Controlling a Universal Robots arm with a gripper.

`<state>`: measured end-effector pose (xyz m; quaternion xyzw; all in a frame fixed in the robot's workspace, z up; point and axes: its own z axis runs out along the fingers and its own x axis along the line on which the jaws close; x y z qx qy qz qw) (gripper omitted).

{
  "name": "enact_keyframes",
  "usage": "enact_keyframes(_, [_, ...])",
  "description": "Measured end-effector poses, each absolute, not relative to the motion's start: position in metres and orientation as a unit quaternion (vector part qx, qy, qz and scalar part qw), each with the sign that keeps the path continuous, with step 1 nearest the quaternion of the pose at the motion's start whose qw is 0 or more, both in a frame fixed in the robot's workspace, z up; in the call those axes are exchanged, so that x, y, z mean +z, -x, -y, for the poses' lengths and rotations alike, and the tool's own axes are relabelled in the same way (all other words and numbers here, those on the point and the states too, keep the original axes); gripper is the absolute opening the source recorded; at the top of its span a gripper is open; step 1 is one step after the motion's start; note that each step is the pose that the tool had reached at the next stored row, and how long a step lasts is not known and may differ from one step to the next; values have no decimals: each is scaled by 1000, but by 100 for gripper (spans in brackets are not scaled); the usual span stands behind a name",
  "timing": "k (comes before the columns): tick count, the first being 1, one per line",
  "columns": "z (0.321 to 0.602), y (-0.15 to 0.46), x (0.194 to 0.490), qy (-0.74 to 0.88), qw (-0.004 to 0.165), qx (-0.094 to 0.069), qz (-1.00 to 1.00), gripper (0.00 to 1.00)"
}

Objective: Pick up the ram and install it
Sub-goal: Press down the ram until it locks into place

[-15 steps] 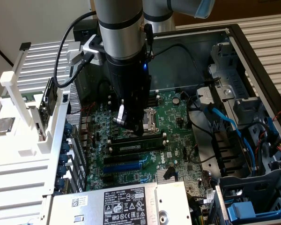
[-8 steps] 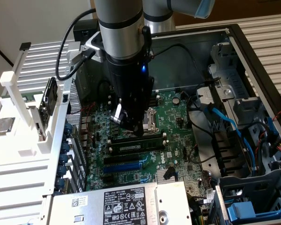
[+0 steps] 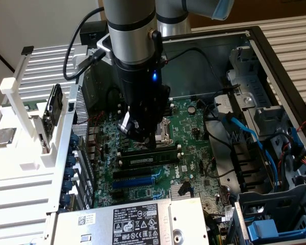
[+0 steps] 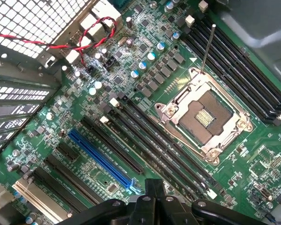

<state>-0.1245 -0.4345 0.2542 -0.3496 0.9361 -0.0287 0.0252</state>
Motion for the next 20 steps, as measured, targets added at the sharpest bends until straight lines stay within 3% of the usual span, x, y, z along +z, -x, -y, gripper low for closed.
enact_keyframes(20, [434, 124, 253, 215, 21, -30, -976, 10])
